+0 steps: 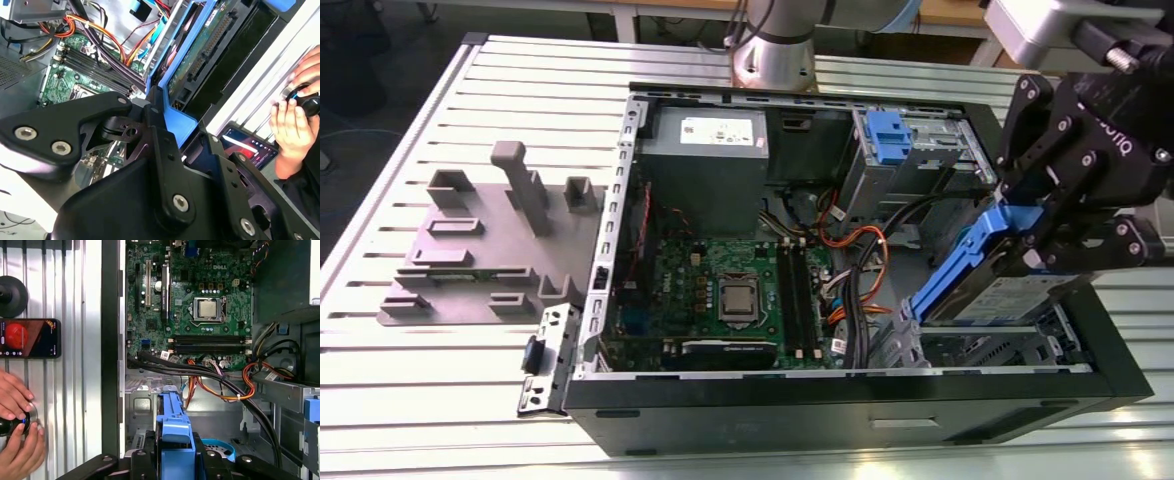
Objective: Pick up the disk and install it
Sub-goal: 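Insert the disk into the insertion slot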
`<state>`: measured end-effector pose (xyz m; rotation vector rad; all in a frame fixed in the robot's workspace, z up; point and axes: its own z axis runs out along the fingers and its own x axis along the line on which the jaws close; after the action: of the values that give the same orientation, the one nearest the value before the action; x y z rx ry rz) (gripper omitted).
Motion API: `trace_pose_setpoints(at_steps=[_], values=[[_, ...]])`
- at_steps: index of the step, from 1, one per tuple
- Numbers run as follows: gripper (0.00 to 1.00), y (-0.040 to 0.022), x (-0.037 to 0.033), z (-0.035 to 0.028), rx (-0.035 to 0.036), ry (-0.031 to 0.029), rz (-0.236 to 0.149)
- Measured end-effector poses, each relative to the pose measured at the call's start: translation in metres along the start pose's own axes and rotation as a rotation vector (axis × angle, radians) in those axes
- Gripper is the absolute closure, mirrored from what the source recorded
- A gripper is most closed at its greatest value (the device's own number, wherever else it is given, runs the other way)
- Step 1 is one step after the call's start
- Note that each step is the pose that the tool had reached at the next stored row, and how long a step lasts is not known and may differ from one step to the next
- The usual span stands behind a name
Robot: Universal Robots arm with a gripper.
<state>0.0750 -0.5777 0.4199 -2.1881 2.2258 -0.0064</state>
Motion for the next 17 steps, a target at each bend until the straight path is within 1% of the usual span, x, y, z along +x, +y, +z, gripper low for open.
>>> trace_pose_setpoints(at_steps=[10,17], values=[[0.64,-0.0005,0.0013,0.0111,0.0,-0.0001,0.001],[0.64,-0.0005,0.0014,0.0126,0.0,0.0,0.001]])
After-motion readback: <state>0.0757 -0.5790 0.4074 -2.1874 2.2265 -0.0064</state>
